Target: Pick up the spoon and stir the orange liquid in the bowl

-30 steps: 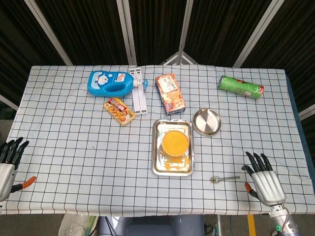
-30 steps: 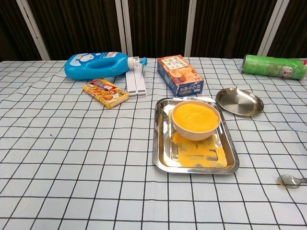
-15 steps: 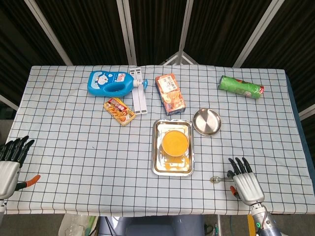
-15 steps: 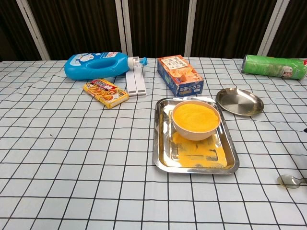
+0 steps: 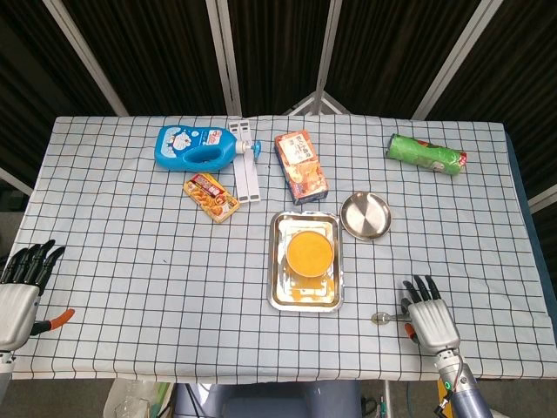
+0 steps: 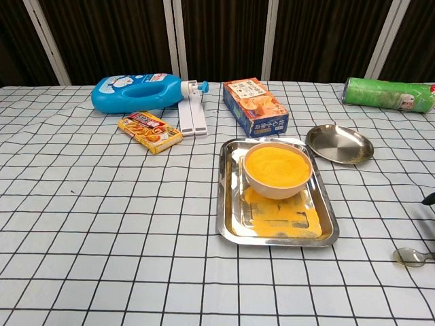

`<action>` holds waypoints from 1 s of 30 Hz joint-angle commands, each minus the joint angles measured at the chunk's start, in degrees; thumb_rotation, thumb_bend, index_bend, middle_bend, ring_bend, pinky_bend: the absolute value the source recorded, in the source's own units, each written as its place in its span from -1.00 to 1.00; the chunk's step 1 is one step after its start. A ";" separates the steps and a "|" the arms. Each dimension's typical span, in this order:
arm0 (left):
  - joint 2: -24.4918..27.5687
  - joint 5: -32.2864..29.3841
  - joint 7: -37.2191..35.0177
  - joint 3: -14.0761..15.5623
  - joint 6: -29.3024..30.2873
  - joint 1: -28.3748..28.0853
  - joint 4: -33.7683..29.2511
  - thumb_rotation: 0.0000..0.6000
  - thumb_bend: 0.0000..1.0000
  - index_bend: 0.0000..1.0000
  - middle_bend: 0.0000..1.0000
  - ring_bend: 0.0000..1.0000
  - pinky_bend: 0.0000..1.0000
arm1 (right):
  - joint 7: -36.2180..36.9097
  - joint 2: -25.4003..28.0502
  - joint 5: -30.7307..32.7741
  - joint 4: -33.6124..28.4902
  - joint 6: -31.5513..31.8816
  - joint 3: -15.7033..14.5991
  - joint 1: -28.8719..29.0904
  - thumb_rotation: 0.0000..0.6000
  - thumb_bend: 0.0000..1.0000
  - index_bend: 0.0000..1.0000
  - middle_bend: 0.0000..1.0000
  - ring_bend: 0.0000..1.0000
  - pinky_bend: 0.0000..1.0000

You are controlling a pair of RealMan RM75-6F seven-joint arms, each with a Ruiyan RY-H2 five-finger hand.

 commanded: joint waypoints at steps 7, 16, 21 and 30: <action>0.11 -0.33 -0.41 0.01 -0.01 0.14 0.00 1.00 -1.00 -1.00 -1.00 -1.00 -1.00 | 0.04 -0.97 1.12 1.17 -1.01 0.21 0.84 1.00 -0.24 0.02 -0.66 -1.00 -0.97; 0.33 -0.41 -0.78 0.11 -0.08 0.22 -0.17 1.00 -1.00 -1.00 -1.00 -1.00 -1.00 | -0.29 -1.27 1.21 1.67 -0.80 -0.29 1.00 1.00 -0.09 0.02 -0.66 -1.00 -0.97; 0.33 -0.50 -0.85 0.09 -0.21 0.17 -0.17 1.00 -1.00 -1.00 -1.00 -1.00 -1.00 | -0.35 -1.36 1.67 1.74 -0.78 -0.36 0.97 1.00 -0.07 0.02 -0.66 -1.00 -0.97; 0.36 -0.55 -0.89 0.10 -0.43 0.08 -0.23 1.00 -1.00 -1.00 -1.00 -1.00 -1.00 | -0.62 -1.36 2.55 1.82 -0.87 -0.47 0.97 1.00 -0.07 0.05 -0.64 -1.00 -0.97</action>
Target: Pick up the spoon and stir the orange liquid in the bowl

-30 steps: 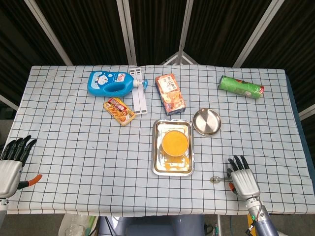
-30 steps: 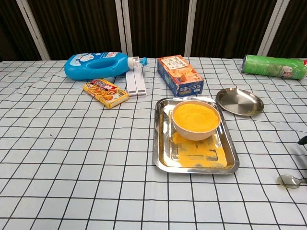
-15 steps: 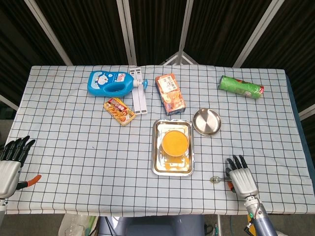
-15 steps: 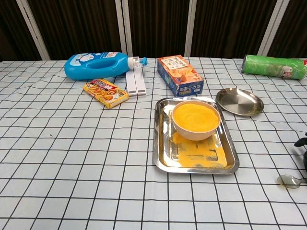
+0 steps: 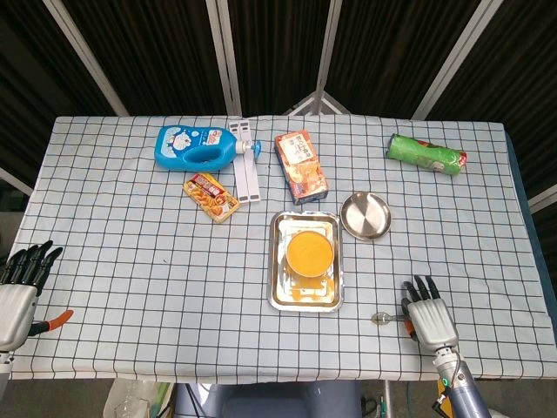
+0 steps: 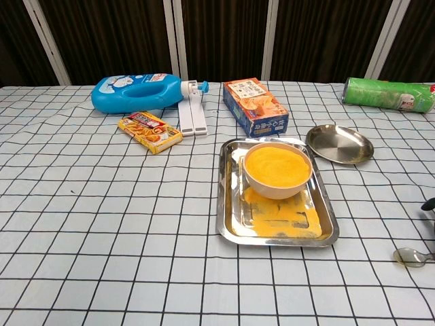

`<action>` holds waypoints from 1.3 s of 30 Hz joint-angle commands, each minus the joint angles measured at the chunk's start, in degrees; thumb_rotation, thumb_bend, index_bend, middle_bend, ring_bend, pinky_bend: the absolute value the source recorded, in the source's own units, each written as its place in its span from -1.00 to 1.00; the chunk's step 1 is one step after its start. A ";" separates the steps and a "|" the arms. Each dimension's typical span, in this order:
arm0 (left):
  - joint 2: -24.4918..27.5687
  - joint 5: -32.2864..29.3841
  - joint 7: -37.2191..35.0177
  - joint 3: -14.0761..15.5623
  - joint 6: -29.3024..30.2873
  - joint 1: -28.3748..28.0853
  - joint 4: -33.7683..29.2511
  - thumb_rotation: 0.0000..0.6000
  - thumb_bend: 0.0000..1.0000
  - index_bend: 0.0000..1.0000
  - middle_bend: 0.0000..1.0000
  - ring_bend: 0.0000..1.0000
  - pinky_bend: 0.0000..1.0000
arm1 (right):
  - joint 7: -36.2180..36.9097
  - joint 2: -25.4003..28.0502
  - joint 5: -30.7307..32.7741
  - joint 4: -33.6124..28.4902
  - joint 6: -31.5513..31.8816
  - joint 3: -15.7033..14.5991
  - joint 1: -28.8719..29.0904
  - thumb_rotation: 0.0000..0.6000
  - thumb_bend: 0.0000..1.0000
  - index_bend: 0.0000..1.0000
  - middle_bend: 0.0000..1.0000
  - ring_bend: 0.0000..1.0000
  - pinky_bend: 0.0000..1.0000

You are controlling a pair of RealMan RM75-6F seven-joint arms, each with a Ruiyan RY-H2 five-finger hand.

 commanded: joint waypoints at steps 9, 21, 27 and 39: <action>0.01 0.10 -0.08 0.03 0.01 -0.01 -0.01 1.00 -1.00 -1.00 -1.00 -1.00 -1.00 | 0.38 -0.16 -0.33 0.21 0.53 -0.38 -0.01 1.00 -0.07 0.17 -0.59 -1.00 -0.97; 0.01 0.16 -0.13 0.08 -0.11 -0.08 0.01 1.00 -1.00 -1.00 -1.00 -1.00 -1.00 | 0.04 1.05 -0.52 -2.08 1.60 0.33 0.39 1.00 -0.06 0.18 -0.59 -1.00 -0.97; -0.09 0.19 -0.03 0.05 -0.15 -0.14 0.06 1.00 -1.00 -1.00 -1.00 -1.00 -1.00 | -0.74 2.41 -0.29 -3.98 1.85 1.52 1.20 1.00 -0.05 0.18 -0.59 -1.00 -0.97; -0.20 0.54 -0.86 -0.01 -0.87 -0.81 0.97 1.00 -1.00 -1.00 -1.00 -1.00 -1.00 | -12.39 6.16 12.80 -17.10 -3.50 13.34 10.22 1.00 -0.05 0.18 -0.59 -1.00 -0.97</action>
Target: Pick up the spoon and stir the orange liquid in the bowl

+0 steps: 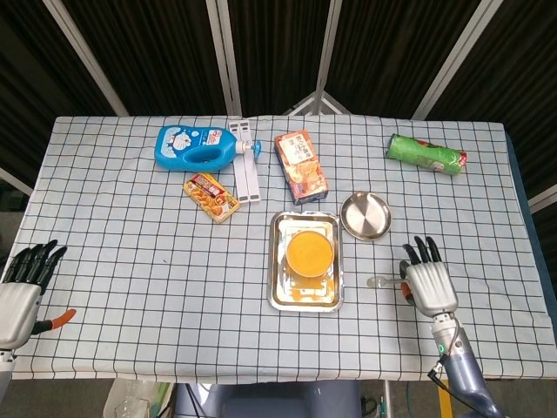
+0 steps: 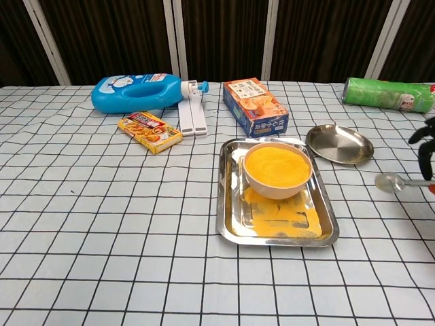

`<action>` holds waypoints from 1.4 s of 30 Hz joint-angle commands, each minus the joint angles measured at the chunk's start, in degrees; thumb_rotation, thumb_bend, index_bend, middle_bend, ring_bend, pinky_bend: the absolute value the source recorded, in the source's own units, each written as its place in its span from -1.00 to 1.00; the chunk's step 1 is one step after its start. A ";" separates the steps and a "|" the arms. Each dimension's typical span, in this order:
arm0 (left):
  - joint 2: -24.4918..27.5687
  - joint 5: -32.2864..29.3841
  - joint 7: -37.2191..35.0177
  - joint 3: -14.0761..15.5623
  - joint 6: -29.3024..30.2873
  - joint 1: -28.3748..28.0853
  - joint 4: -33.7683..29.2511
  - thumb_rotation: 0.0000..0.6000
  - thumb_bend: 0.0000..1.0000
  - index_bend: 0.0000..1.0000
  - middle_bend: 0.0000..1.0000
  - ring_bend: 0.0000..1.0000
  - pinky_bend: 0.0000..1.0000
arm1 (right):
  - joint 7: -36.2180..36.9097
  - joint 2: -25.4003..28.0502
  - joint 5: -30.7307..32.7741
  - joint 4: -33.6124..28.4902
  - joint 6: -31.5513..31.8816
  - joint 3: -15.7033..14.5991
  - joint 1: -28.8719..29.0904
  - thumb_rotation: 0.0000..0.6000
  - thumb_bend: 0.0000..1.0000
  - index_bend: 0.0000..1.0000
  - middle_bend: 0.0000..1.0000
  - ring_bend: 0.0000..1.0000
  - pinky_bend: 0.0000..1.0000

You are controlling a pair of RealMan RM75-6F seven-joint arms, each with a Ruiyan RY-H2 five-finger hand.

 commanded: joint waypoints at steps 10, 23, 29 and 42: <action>0.40 0.64 -2.58 0.35 -0.63 -0.51 0.99 1.00 -1.00 -1.00 -1.00 -1.00 -1.00 | -17.70 -3.47 19.81 -13.12 -1.58 6.60 11.17 1.00 -0.05 0.18 -0.59 -1.00 -0.97; 0.61 0.21 -5.21 0.35 -1.67 -1.09 1.97 1.00 -1.00 -1.00 -1.00 -1.00 -1.00 | -25.05 -12.08 26.87 -7.16 0.22 8.00 20.11 1.00 -0.05 0.18 -0.59 -1.00 -0.97; 1.00 0.78 -5.93 0.81 -2.20 -1.36 1.72 1.00 -1.00 -1.00 -1.00 -1.00 -1.00 | -27.06 -13.78 28.79 -3.90 0.72 7.59 22.64 1.00 -0.05 0.18 -0.59 -1.00 -0.97; 1.24 0.70 -7.05 1.17 -3.18 -1.81 1.23 1.00 -1.00 -1.00 -1.00 -1.00 -1.00 | -25.11 -14.82 30.09 -3.31 3.26 6.10 23.70 1.00 -0.05 0.09 -0.59 -1.00 -0.97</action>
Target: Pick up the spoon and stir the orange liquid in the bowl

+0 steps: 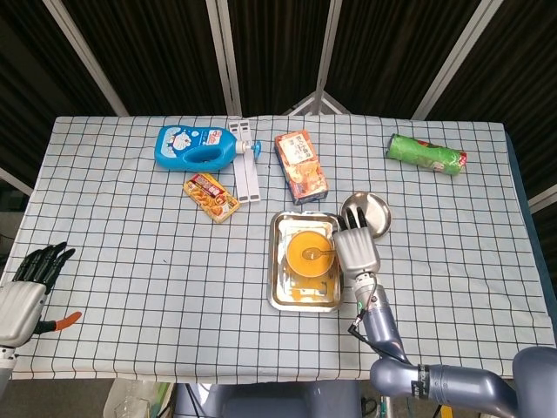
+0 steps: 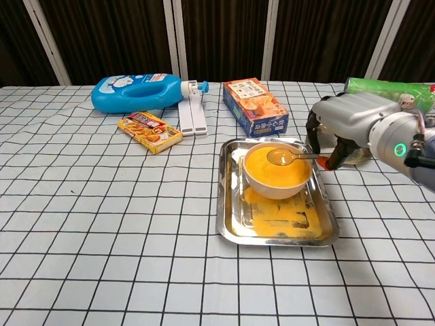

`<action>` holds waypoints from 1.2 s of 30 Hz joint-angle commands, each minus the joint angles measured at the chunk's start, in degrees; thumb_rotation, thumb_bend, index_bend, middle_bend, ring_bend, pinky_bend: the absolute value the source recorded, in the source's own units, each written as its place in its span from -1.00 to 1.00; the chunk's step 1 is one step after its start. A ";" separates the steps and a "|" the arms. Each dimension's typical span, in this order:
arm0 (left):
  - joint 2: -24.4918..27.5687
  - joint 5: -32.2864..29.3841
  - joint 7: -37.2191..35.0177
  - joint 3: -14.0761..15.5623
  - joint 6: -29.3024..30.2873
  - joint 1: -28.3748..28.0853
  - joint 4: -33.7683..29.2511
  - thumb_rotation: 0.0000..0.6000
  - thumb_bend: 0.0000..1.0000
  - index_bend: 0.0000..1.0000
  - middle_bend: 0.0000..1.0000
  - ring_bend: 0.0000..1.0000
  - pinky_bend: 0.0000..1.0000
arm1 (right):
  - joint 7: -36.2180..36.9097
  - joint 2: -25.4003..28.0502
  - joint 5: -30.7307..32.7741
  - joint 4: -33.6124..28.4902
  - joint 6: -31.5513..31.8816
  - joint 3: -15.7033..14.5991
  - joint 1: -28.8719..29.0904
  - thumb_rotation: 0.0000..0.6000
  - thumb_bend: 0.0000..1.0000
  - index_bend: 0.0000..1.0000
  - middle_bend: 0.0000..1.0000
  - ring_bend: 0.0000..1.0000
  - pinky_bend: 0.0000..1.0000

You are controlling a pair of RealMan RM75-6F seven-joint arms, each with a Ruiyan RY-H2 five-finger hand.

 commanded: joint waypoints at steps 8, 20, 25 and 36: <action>-0.19 -0.15 0.24 -0.04 -0.05 -0.16 0.08 1.00 -1.00 -1.00 -1.00 -1.00 -1.00 | 0.54 -0.44 -0.31 -1.38 2.71 -0.85 0.90 1.00 -0.05 -0.11 -0.59 -1.00 -0.97; -0.14 -0.31 0.05 0.03 0.01 -0.17 0.09 1.00 -1.00 -1.00 -1.00 -1.00 -1.00 | 0.61 3.03 1.01 -5.00 3.13 -2.57 0.64 1.00 0.01 -0.39 -0.69 -1.00 -0.99; -0.20 -0.29 -0.06 0.02 -0.09 -0.29 -0.05 1.00 -1.00 -1.00 -1.00 -1.00 -1.00 | 1.00 4.46 1.48 -6.31 2.21 -3.90 0.41 1.00 0.38 -0.60 -0.83 -1.00 -1.00; -0.51 -0.68 0.78 -0.15 -0.04 -0.30 0.02 1.00 -1.00 -1.00 -1.00 -1.00 -1.00 | 2.79 3.55 2.54 -4.90 1.57 -7.56 -0.79 1.00 0.45 -0.48 -0.84 -1.00 -1.00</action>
